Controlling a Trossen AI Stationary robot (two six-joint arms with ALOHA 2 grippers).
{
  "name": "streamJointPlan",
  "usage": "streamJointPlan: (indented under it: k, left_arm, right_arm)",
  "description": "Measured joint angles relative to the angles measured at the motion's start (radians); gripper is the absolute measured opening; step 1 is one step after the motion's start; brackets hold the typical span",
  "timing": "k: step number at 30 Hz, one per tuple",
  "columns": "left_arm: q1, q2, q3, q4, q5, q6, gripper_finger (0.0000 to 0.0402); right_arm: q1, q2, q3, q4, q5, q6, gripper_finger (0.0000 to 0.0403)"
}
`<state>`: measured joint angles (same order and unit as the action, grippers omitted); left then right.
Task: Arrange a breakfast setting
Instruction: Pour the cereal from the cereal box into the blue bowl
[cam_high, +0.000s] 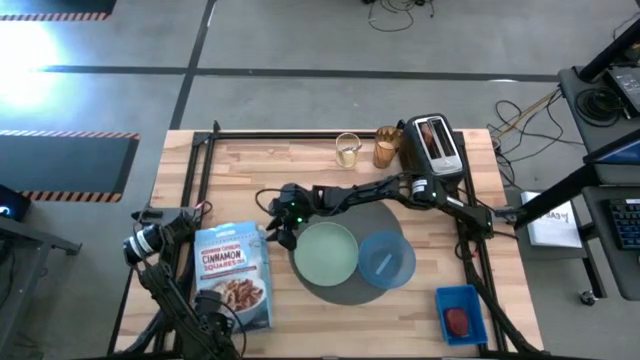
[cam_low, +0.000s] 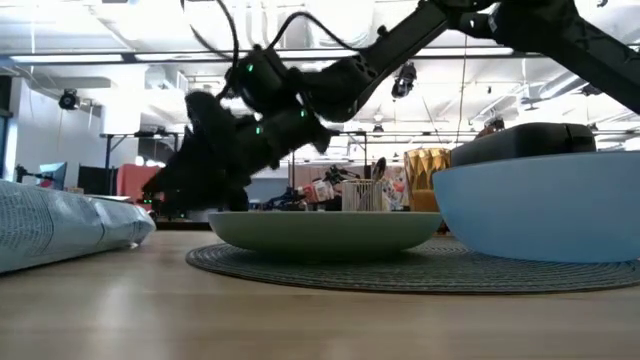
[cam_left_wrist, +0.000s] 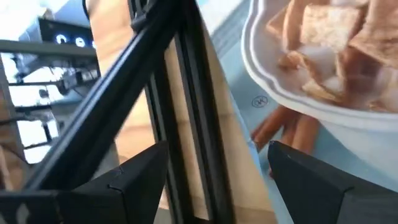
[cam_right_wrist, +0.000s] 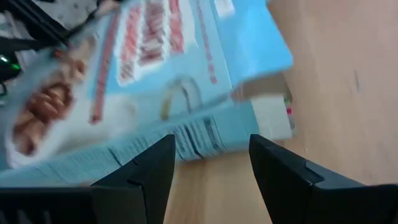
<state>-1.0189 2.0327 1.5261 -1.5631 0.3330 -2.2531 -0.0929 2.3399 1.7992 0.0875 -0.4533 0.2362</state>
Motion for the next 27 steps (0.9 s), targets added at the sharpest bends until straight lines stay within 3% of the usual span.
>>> streamJointPlan:
  k: [7, 11, 14, 17, 21, 27]
  left_arm:
    - [0.001, -0.003, 0.038, 0.051, -0.055, -0.205, 0.026]
    - [0.015, -0.003, 0.048, 0.068, -0.01, -0.218, 0.026]
    - [0.03, -0.003, 0.05, 0.103, -0.079, -0.199, 0.026]
    - [0.046, -0.004, 0.049, 0.129, -0.138, -0.17, 0.026]
    - [0.056, -0.005, 0.048, 0.134, -0.133, -0.164, 0.026]
    - [0.055, 0.003, 0.048, 0.147, -0.135, -0.138, 0.026]
  right_arm:
    - [-0.006, 0.005, 0.013, 0.059, 0.001, -0.002, 0.0196]
    - [-0.01, 0.018, 0.037, 0.067, 0.009, -0.011, 0.0196]
    - [-0.011, 0.059, 0.085, 0.071, 0.008, -0.008, 0.0196]
    - [-0.011, 0.124, 0.163, 0.056, 0.004, 0.0, 0.0196]
    - [-0.016, 0.197, 0.299, -0.017, -0.001, 0.029, 0.0196]
    - [-0.037, 0.318, 0.527, -0.138, -0.117, 0.121, 0.0196]
